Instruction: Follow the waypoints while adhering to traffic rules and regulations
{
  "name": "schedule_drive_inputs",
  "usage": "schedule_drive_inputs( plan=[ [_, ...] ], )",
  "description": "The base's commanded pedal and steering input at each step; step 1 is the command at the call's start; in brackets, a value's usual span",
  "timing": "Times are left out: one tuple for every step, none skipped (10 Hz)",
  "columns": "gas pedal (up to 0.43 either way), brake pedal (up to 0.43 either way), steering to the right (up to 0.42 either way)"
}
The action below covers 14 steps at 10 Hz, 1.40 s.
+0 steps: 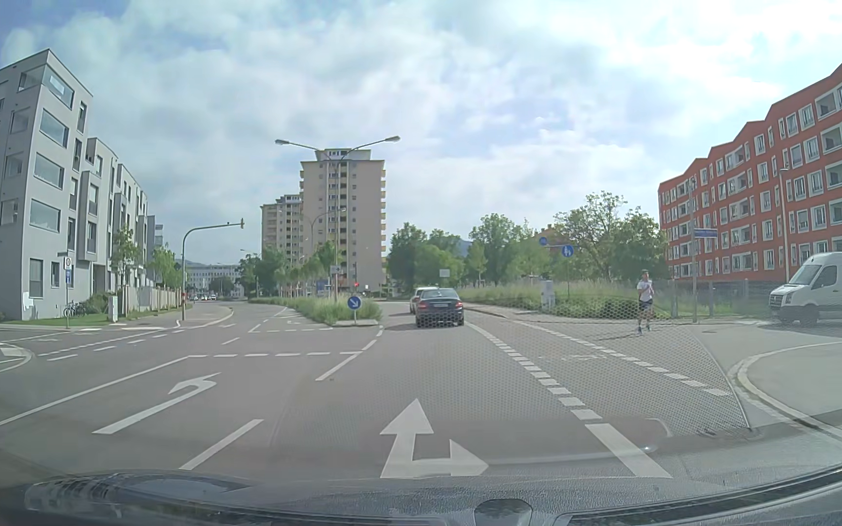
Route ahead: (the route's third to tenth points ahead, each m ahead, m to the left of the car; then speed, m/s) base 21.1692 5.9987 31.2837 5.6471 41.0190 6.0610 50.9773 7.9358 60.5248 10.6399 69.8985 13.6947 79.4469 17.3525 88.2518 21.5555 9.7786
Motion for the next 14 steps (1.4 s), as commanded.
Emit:
schedule_drive_inputs(
  plan=[
    [0.047, 0.0, -0.006],
    [0.047, 0.0, -0.006],
    [0.047, 0.0, -0.008],
    [0.047, 0.0, -0.01],
    [0.047, 0.0, -0.011],
    [0.047, 0.0, -0.014],
    [0.047, 0.0, -0.015],
    [0.047, 0.0, -0.016],
    [0.047, 0.0, -0.016],
    [0.047, 0.0, -0.016],
    [0.047, 0.0, -0.016],
    [0.047, 0.0, -0.018],
    [0.047, 0.0, -0.02],
    [0.047, 0.0, -0.021]
  ],
)
